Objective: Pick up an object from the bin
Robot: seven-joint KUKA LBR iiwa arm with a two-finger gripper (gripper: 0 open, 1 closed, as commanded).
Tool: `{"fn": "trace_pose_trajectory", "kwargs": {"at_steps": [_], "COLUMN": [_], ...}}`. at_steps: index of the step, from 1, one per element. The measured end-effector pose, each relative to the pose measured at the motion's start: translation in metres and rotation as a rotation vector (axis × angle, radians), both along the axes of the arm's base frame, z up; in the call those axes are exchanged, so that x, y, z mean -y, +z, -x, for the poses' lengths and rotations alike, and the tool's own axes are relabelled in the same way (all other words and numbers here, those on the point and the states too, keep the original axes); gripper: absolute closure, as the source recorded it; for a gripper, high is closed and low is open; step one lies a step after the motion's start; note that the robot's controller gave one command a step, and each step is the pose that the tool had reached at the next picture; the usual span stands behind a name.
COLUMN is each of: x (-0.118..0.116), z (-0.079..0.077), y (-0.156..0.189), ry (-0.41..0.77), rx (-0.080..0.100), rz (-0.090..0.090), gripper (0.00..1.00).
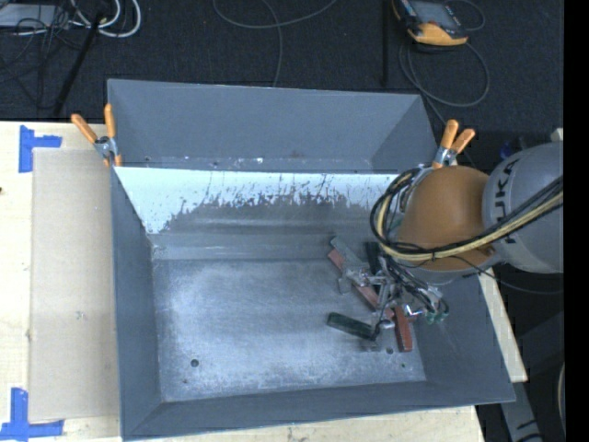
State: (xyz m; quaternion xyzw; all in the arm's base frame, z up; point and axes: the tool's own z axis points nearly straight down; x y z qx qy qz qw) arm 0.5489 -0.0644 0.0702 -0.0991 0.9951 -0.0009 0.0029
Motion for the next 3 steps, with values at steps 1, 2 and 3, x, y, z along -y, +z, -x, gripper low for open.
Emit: {"fn": "trace_pose_trajectory", "kwargs": {"at_steps": [1, 2, 3], "x": [-0.014, -0.013, -0.005], "z": [0.049, 0.047, 0.026], "y": [-0.001, 0.000, 0.160], "ry": [0.078, 0.076, 0.125], "rx": [-0.012, -0.008, 0.003], "rz": [-0.003, -0.002, 0.000], "gripper": [0.00, 1.00, 1.00]}}
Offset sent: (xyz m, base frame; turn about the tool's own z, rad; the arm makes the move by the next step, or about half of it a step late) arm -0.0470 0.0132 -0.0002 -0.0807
